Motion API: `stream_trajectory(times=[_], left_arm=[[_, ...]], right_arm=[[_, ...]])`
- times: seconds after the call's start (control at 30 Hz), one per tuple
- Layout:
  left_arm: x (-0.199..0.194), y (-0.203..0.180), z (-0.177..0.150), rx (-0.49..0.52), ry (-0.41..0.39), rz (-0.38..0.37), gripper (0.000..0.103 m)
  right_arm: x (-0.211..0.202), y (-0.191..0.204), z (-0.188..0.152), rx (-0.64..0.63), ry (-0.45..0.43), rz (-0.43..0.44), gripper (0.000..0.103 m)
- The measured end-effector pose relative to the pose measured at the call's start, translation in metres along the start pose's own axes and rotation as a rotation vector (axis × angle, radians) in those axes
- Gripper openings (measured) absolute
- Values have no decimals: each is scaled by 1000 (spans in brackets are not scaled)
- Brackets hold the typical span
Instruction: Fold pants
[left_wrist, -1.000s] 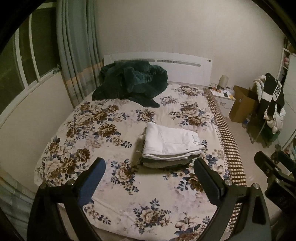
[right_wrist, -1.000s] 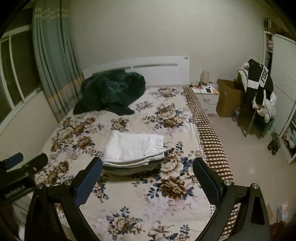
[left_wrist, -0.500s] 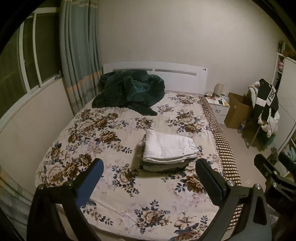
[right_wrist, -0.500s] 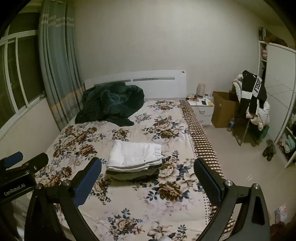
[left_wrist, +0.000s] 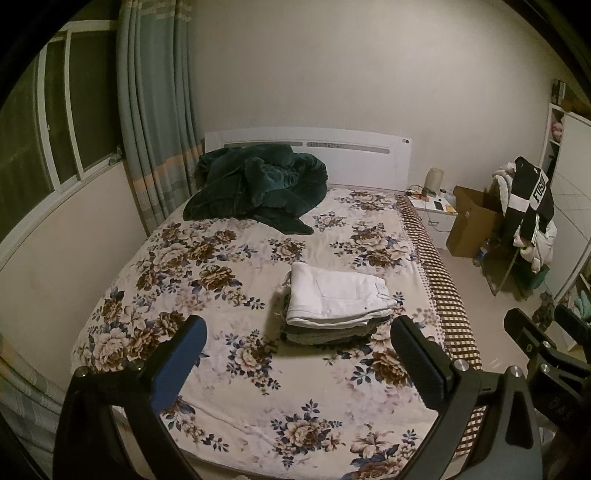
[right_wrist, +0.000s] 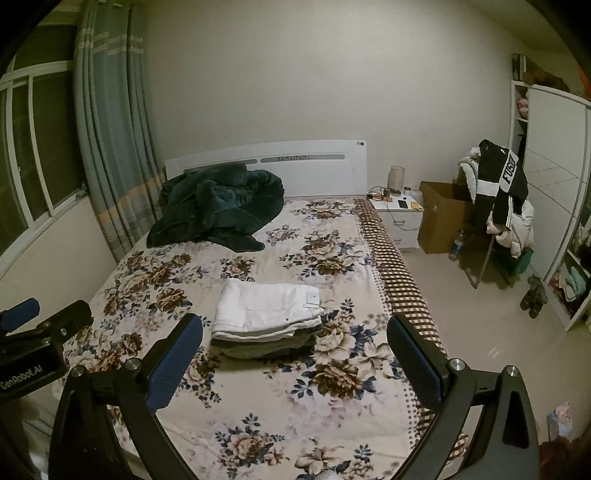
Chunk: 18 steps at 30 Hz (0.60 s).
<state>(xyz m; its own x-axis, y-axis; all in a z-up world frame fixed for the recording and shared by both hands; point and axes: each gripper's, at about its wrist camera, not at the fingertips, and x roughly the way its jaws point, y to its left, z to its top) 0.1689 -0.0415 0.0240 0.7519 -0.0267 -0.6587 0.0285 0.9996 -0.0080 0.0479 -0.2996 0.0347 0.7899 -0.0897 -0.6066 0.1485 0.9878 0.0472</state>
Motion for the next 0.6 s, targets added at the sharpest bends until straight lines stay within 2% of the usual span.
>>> stream_trajectory(times=[0.6], left_arm=[[-11,-1,-10,-2,23,13,102]], right_arm=[[-4,7,1,-18,22,31,102]])
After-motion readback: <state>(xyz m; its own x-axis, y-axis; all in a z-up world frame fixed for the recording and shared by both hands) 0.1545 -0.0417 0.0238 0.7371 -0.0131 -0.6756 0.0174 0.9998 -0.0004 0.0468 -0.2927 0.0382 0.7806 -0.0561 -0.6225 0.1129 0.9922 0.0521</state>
